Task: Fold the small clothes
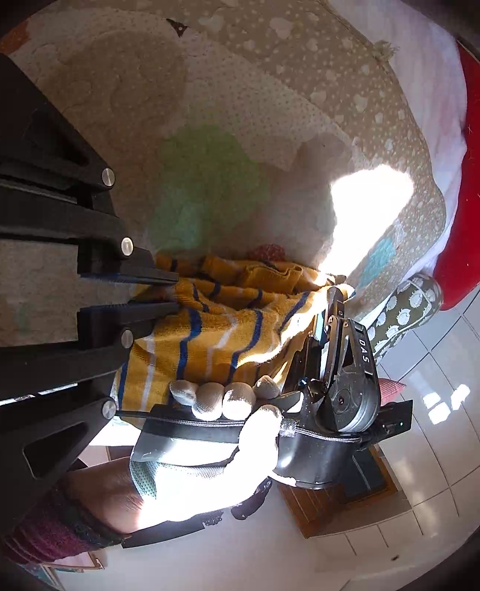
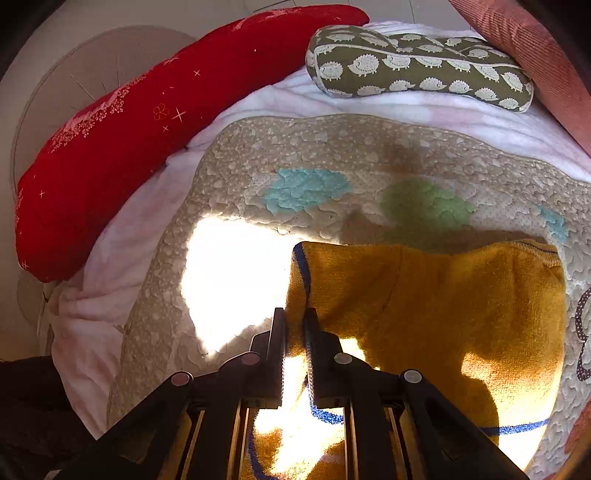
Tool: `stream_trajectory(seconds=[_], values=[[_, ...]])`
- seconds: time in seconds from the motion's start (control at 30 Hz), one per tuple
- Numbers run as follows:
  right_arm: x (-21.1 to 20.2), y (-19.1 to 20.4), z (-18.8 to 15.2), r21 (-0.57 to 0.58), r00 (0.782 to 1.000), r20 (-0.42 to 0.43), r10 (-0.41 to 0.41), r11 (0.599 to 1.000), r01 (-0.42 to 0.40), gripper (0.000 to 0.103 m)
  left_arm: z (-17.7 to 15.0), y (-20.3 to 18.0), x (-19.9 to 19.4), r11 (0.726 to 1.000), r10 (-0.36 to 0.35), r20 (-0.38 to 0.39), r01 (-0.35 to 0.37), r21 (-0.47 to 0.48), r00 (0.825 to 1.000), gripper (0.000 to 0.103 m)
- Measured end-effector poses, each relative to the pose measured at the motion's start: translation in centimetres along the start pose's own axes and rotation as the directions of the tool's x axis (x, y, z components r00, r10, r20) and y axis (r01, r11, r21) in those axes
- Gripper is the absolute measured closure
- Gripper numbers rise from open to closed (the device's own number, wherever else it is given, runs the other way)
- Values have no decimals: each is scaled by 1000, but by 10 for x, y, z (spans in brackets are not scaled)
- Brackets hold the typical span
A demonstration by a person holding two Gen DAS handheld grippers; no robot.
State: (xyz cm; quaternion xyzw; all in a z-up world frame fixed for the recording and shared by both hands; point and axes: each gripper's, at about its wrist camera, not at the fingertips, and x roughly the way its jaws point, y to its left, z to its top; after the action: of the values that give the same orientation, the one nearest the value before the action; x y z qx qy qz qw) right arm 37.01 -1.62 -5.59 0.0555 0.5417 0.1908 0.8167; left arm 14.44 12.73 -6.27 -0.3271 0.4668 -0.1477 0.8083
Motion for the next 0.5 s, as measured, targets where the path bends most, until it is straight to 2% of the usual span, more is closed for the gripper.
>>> stream_trajectory(seconds=[0.07,0.17,0.23,0.27,0.4,0.5], values=[[5,3,-4,-26,999,-2,-43,999,43,88,-3,2,1,999,31,0,-31,7,1000,96],[-22,1,-6,-13,998,66,26,1000,-25,80,-3,10,-4,999,31,11,-31,5,999,93],[-54,-3,-10,-5,988,145,60,998,-60,72,-5,15,-15,999,35,29,-34,-2,999,84],[-70,-5,-15,-8,982,177,64,998,-63,69,-5,17,-20,999,41,42,-41,-7,998,83],[-112,-20,-47,-17,974,222,39,999,-36,69,4,11,-35,996,91,98,-93,18,991,82],[-129,-38,-79,-24,971,238,-22,999,29,70,20,-2,-28,986,143,111,-151,67,983,75]])
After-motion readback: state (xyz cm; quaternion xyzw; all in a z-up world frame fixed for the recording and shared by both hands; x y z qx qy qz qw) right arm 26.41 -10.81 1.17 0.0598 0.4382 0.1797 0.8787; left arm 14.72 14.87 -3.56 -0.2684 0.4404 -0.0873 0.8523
